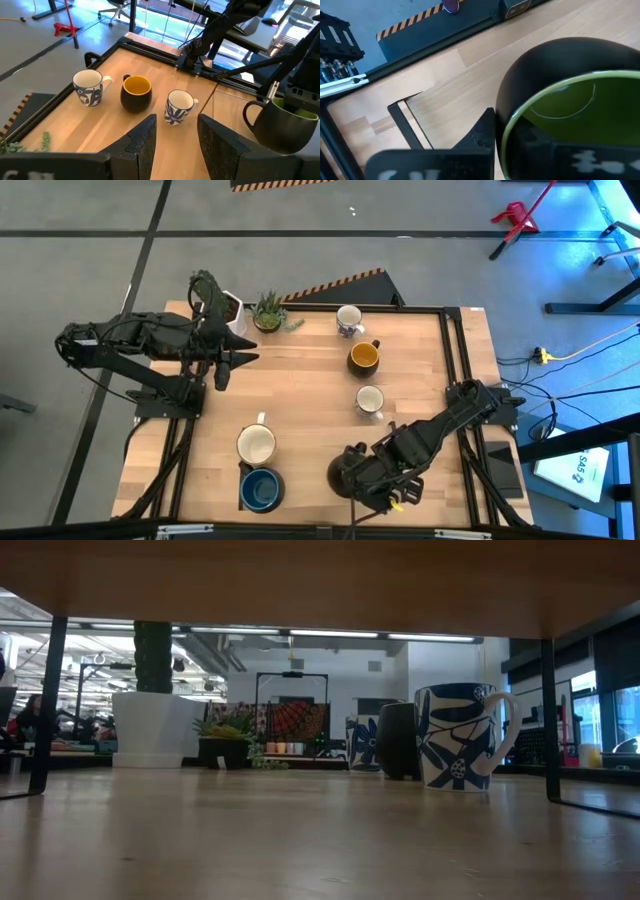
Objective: Place coffee mugs
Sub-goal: Put the green mug on the shelf
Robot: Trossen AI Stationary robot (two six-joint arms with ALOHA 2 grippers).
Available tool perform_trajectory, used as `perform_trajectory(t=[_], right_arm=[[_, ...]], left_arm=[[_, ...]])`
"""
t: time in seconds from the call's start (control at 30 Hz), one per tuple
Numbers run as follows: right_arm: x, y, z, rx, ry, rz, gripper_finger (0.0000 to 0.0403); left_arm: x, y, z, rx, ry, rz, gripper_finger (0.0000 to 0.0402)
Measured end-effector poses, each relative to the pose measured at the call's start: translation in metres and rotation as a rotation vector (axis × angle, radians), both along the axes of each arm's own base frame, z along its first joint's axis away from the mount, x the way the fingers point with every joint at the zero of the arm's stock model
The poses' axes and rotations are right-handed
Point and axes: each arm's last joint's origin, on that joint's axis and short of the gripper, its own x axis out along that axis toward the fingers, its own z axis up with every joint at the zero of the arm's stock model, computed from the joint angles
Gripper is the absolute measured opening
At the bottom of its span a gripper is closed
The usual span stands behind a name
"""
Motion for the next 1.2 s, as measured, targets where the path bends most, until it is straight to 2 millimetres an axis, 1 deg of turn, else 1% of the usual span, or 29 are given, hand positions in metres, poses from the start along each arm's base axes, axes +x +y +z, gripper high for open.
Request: perform_trajectory(t=[0.13, 0.33, 0.47, 0.7, 0.8, 0.93, 1.03, 1.13, 1.2], right_arm=[[0.0, 0.0, 0.0, -0.001, 0.009, -0.017, 0.002], [0.0, 0.0, 0.0, -0.009, -0.003, -0.025, 0.0054], [0.001, -0.001, 0.001, -0.027, -0.025, -0.034, 0.0083], [0.006, 0.002, 0.003, 0.012, -0.076, -0.036, 0.0145], [0.006, 0.002, 0.004, 0.004, -0.082, -0.04, 0.0159], [0.005, 0.001, 0.013, 0.025, -0.113, -0.069, 0.0163], [-0.002, -0.004, 0.027, 0.053, -0.149, -0.117, 0.0163], [-0.013, -0.013, 0.042, 0.031, -0.184, -0.219, 0.0163], [-0.022, -0.018, 0.048, -0.026, -0.2, -0.321, 0.0155]], left_arm=[[0.0, 0.0, 0.0, 0.0, 0.0, 0.0, 0.0137], [0.0, 0.0, 0.0, 0.0, 0.0, 0.0, 0.0137], [0.0, 0.0, 0.0, 0.0, 0.0, 0.0, 0.0137], [0.0, 0.0, 0.0, 0.001, 0.0, 0.0, 0.0137], [0.0, 0.0, 0.0, 0.001, 0.0, 0.0, 0.0137], [0.0, 0.0, 0.0, 0.007, 0.002, -0.002, 0.0137], [0.0, 0.0, 0.0, 0.008, 0.002, -0.002, 0.0137], [0.0, 0.0, 0.0, 0.008, 0.001, -0.002, 0.0137], [0.0, 0.0, 0.0, 0.008, 0.002, -0.002, 0.0137]])
